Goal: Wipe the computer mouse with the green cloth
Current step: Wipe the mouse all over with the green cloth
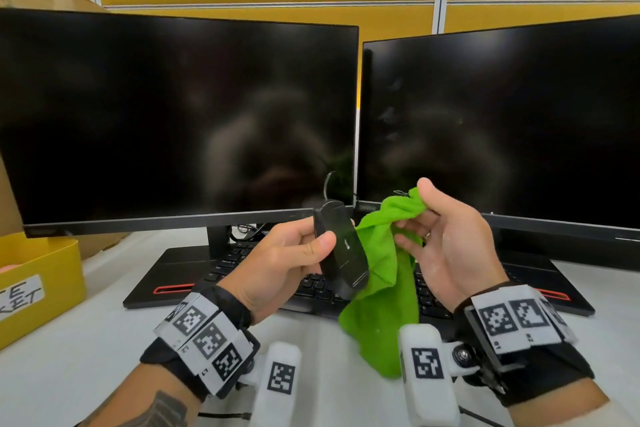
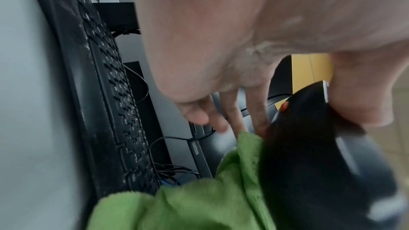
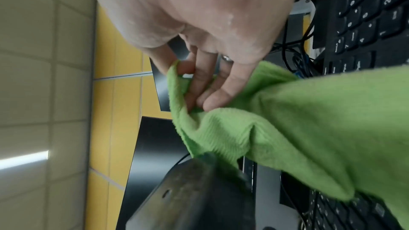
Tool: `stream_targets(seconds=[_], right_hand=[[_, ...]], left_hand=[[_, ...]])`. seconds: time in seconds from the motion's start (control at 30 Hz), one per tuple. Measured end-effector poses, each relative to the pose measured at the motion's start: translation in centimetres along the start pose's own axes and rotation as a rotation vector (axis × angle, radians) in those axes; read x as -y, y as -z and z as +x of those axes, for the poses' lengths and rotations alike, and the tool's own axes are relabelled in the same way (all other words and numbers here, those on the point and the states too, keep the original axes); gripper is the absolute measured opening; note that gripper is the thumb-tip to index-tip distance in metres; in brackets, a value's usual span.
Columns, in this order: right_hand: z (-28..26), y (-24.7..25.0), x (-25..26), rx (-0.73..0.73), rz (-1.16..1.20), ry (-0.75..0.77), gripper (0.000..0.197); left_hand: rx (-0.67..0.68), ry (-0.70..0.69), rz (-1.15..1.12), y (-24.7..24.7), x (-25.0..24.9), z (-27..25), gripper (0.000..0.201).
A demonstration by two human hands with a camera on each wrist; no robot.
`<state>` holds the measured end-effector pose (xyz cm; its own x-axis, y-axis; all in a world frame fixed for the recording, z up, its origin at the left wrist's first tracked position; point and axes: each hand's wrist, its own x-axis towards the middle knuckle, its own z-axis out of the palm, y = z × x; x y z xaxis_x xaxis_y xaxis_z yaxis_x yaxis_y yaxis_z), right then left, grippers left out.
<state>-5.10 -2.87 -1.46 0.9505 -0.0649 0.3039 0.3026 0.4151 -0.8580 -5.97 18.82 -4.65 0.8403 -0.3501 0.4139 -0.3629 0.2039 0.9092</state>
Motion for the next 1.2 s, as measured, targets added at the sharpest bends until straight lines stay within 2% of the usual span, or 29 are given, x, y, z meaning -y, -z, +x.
stream_targets(seconds=[0.1,0.27,0.3,0.37,0.5,0.73,0.9,0.97,1.1,1.2], right_hand=[[-0.5,-0.4,-0.2,0.130,-0.094,0.111,0.022],[-1.3,-0.9,-0.6,0.325,-0.207,0.231,0.006],[-1.3,-0.8,-0.8,0.339,-0.215,0.243,0.010],[-1.2,-0.8,-1.1,0.319,-0.277,0.300,0.017],[-1.2,-0.9,-1.4,0.251,-0.397,0.432,0.020],[-1.2,-0.9,-1.6,0.129,-0.386,0.375,0.013],[-1.1,-1.0,-2.1,0.184,-0.222,0.248,0.019],[-1.1,-0.9,-2.0,0.224,-0.199,0.278,0.019],[-1.2,-1.0,-2.1,0.261,-0.371,0.425,0.016],[-1.0,-1.0,-2.2,0.196,-0.354,0.398,0.014]], left_hand=[[0.017,0.062,-0.035,-0.3,-0.2,-0.1,0.052],[0.050,0.117,-0.011,-1.0,-0.5,-0.4,0.042],[0.059,0.113,-0.008,-1.2,-0.5,-0.4,0.042],[0.069,0.103,-0.004,-1.3,-0.5,-0.4,0.042],[0.074,0.101,-0.007,-1.3,-0.5,-0.3,0.044],[0.117,0.054,-0.045,-1.6,-0.3,-0.1,0.048],[0.123,0.050,-0.056,-1.6,-0.2,0.0,0.050],[0.111,0.064,-0.049,-1.6,-0.2,0.0,0.050],[0.073,0.097,-0.004,-1.6,-0.1,-0.1,0.047],[0.073,0.087,0.024,-1.8,-0.1,-0.2,0.044]])
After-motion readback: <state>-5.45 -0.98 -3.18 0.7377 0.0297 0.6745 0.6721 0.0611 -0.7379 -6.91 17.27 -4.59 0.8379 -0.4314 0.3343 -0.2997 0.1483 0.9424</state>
